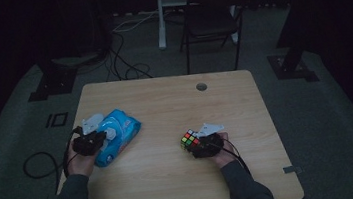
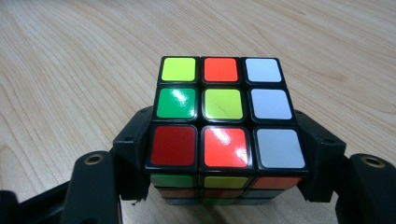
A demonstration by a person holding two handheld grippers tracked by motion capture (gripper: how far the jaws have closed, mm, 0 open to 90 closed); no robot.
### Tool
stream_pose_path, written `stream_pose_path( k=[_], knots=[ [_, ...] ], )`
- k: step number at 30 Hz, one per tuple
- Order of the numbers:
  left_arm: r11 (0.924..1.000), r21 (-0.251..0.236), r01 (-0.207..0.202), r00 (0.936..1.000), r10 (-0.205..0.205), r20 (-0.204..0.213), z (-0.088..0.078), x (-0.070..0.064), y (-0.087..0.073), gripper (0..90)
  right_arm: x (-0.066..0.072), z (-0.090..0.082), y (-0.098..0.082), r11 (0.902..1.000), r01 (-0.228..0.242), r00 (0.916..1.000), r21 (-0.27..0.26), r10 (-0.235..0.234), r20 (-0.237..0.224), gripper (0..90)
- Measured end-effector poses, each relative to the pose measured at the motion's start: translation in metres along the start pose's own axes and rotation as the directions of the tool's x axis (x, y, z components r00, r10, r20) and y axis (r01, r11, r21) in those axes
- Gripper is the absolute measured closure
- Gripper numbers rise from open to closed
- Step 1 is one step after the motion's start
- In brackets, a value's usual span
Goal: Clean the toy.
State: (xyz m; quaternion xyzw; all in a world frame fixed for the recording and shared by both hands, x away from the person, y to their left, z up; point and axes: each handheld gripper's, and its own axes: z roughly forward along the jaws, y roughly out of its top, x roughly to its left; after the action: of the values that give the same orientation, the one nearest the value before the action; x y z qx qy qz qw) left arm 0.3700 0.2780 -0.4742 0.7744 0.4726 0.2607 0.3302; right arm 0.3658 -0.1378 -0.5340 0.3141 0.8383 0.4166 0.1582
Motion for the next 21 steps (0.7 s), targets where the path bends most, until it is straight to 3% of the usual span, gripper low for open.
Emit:
stream_pose_path(
  k=[8, 11, 14, 17, 18, 19, 21],
  knots=[
    [0.9927, -0.120, 0.013, 0.9966, -0.003, 0.083, -0.018, -0.006, 0.030, 88.3, 0.000, 0.000, 0.000, 1.0000, -0.001, 1.0000, 0.000, 0.001, 0.001, 33.9],
    [0.9816, -0.190, 0.021, 0.9884, 0.008, 0.152, -0.027, -0.013, 0.041, 88.5, 0.000, 0.000, 0.000, 1.0000, -0.002, 1.0000, -0.001, 0.002, 0.000, 33.9],
    [0.9707, -0.240, 0.016, 0.9823, 0.030, 0.185, -0.035, -0.020, 0.051, 88.4, 0.000, 0.000, 0.000, 1.0000, -0.003, 1.0000, -0.001, 0.003, 0.000, 34.0],
    [0.9714, -0.237, 0.004, 0.9890, 0.032, 0.145, -0.034, -0.019, 0.052, 88.2, 0.000, 0.000, 0.000, 1.0000, -0.002, 1.0000, -0.003, 0.002, 0.000, 34.0],
    [0.9733, -0.229, -0.005, 0.9941, 0.030, 0.105, -0.032, -0.017, 0.052, 88.0, 0.000, 0.000, 0.000, 1.0000, -0.002, 1.0000, -0.002, 0.002, 0.001, 34.0],
    [0.9788, -0.203, -0.026, 0.9987, 0.034, 0.037, -0.028, -0.015, 0.050, 87.8, 0.000, 0.000, 0.000, 1.0000, -0.002, 1.0000, -0.002, 0.002, 0.001, 33.9],
    [0.9884, -0.145, -0.044, 0.9984, 0.038, -0.043, -0.018, -0.011, 0.046, 86.8, 0.000, 0.000, 0.000, 1.0000, -0.001, 1.0000, -0.002, 0.001, 0.002, 34.0]
  ],
)
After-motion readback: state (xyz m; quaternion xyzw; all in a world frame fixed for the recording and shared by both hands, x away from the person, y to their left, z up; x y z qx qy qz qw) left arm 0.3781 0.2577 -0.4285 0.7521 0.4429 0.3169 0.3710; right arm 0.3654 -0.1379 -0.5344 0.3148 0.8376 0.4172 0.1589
